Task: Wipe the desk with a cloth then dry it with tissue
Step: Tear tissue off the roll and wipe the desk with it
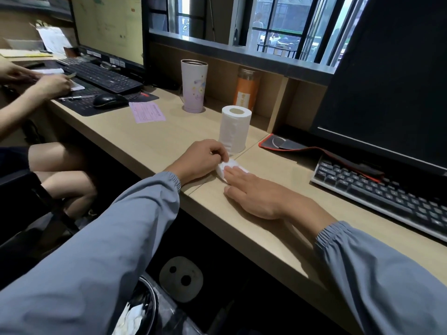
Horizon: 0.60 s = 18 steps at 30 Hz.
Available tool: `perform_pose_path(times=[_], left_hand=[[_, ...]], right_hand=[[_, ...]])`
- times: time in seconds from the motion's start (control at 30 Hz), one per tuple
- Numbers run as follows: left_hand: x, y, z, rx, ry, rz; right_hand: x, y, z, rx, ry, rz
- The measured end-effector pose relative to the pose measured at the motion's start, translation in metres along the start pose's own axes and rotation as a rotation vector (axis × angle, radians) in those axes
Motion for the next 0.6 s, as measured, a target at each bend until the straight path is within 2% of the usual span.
perform_pose_path(times=[0.13, 0.3, 0.43, 0.6], left_hand=[[0.004, -0.001, -0.003, -0.008, -0.009, -0.013], [0.006, -0.002, -0.005, 0.009, -0.045, -0.077], [0.006, -0.002, -0.006, -0.010, -0.055, -0.069], [0.007, -0.003, -0.009, -0.001, -0.059, -0.059]], right_hand=[[-0.010, -0.005, 0.005, 0.033, 0.028, -0.029], [-0.054, 0.017, -0.021, 0.048, -0.121, -0.096], [-0.047, 0.009, -0.014, 0.025, -0.082, -0.041], [-0.071, 0.027, -0.032, 0.079, -0.106, -0.037]])
Point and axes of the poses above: each hand's wrist, its own z-axis towards the middle knuckle, its own y-axis out of the palm, x = y × z, the point moved 6 cm from there along z, towards the middle knuckle, and after that the axes turned 10 degrees about x, right-handed, at the moved point
